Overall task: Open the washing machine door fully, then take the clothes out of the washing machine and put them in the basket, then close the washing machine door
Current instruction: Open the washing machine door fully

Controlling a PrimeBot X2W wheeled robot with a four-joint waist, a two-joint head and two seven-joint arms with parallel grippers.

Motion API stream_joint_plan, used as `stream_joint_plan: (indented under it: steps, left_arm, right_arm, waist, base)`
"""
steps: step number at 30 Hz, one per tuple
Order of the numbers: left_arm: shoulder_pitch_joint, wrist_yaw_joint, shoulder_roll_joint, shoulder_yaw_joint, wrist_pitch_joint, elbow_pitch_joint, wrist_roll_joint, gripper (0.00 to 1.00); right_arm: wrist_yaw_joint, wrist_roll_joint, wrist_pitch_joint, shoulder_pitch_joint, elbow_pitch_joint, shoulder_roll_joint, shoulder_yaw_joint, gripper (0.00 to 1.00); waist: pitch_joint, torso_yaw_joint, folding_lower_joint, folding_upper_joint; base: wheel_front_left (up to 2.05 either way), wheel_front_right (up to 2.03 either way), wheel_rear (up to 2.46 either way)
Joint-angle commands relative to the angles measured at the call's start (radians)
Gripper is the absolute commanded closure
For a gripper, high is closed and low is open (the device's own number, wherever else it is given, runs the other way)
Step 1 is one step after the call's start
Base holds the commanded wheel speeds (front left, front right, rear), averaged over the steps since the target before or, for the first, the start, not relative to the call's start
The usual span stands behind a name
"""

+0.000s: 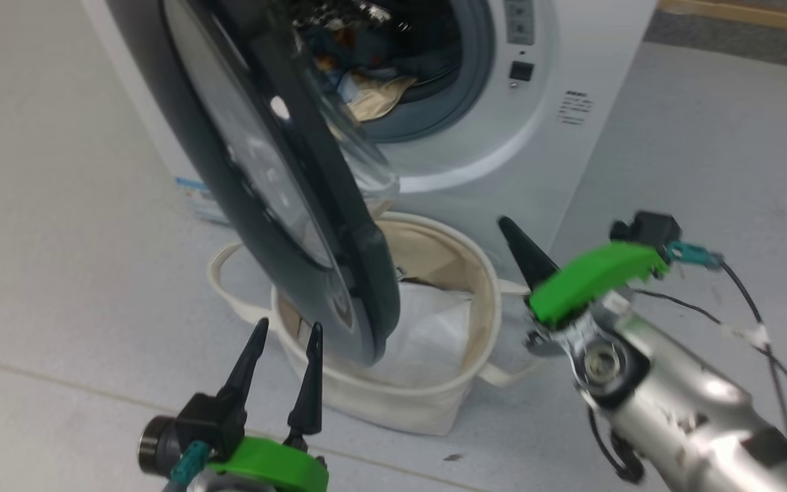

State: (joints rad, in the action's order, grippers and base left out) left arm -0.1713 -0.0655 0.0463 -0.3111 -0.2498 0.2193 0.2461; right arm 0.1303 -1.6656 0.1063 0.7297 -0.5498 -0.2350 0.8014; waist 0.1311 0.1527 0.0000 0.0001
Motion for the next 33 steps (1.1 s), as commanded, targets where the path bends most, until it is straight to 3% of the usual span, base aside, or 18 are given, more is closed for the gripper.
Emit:
stream_joint_plan:
  steps: [1,2,4,6,10,11,18,19,20,21,25,33]
  left_arm:
    - [0.0,0.007,0.004,0.041,-0.012,-0.026,-0.014,0.0]
    - [0.012,0.009,0.004,0.051,-0.012,-0.026,-0.016,0.0]
    - [0.024,0.011,0.004,0.062,-0.012,-0.028,-0.02,0.0]
    - [0.032,0.013,0.004,0.071,-0.012,-0.031,-0.025,0.0]
    - [0.041,0.019,0.004,0.08,-0.012,-0.039,-0.029,0.0]
    - [0.041,0.019,0.004,0.08,-0.012,-0.039,-0.029,0.0]
    - [0.053,0.026,0.004,0.086,-0.012,-0.035,-0.027,0.0]
    - [0.055,0.026,0.004,0.087,-0.012,-0.033,-0.028,0.0]
    - [0.057,0.027,0.004,0.087,-0.012,-0.031,-0.028,0.0]
    - [0.058,0.028,0.004,0.088,-0.012,-0.029,-0.029,0.0]
    - [0.062,0.03,0.004,0.092,-0.012,-0.026,-0.03,0.0]
    - [0.062,0.031,0.004,0.096,-0.012,-0.023,-0.032,0.0]
  right_arm:
    - [0.0,0.107,0.089,-0.036,0.06,-0.033,0.031,1.0]
    - [0.0,0.229,0.138,-0.058,0.095,-0.072,0.049,1.0]
    - [0.0,0.337,0.153,-0.088,0.128,-0.095,0.025,1.0]
    - [0.0,0.457,0.154,-0.134,0.172,-0.098,-0.081,1.0]
    - [0.0,0.695,0.155,-0.28,0.269,-0.066,-0.247,1.0]
    - [0.0,0.695,0.155,-0.28,0.269,-0.066,-0.247,1.0]
    - [0.0,1.017,0.155,-0.481,0.34,0.013,-0.396,1.0]
    - [0.0,1.054,0.155,-0.499,0.342,0.024,-0.417,0.94]
    - [0.0,1.091,0.155,-0.516,0.342,0.036,-0.442,0.7]
    - [0.0,1.125,0.155,-0.532,0.339,0.051,-0.465,0.0]
    - [0.0,1.238,0.155,-0.575,0.319,0.106,-0.536,0.0]
    - [0.0,1.3,0.155,-0.585,0.327,0.16,-0.574,0.0]
  waist:
    - [-0.026,-0.029,0.0,-0.0001]
    - [-0.037,-0.045,0.0,-0.0001]
    - [-0.044,-0.061,0.0,-0.0001]
    - [-0.049,-0.075,0.0,-0.0001]
    - [-0.055,-0.095,0.0,-0.0001]
    - [-0.055,-0.095,0.0,-0.0001]
    - [-0.072,-0.113,0.0,-0.0001]
    - [-0.074,-0.115,0.0,-0.0001]
    - [-0.077,-0.116,0.0,-0.0001]
    - [-0.079,-0.117,0.0,-0.0001]
    - [-0.082,-0.117,0.0,-0.0001]
    - [-0.079,-0.113,0.0,-0.0001]
  base:
    - [0.0,0.0,0.0]
    - [0.0,0.0,0.0]
    - [0.0,0.0,0.0]
    - [0.0,0.0,0.0]
    - [0.0,0.0,0.0]
    - [0.0,0.0,0.0]
    - [0.0,0.0,0.0]
    - [0.0,0.0,0.0]
    - [0.0,0.0,0.0]
    - [0.0,0.0,0.0]
    - [0.0,0.0,0.0]
    - [0.0,0.0,0.0]
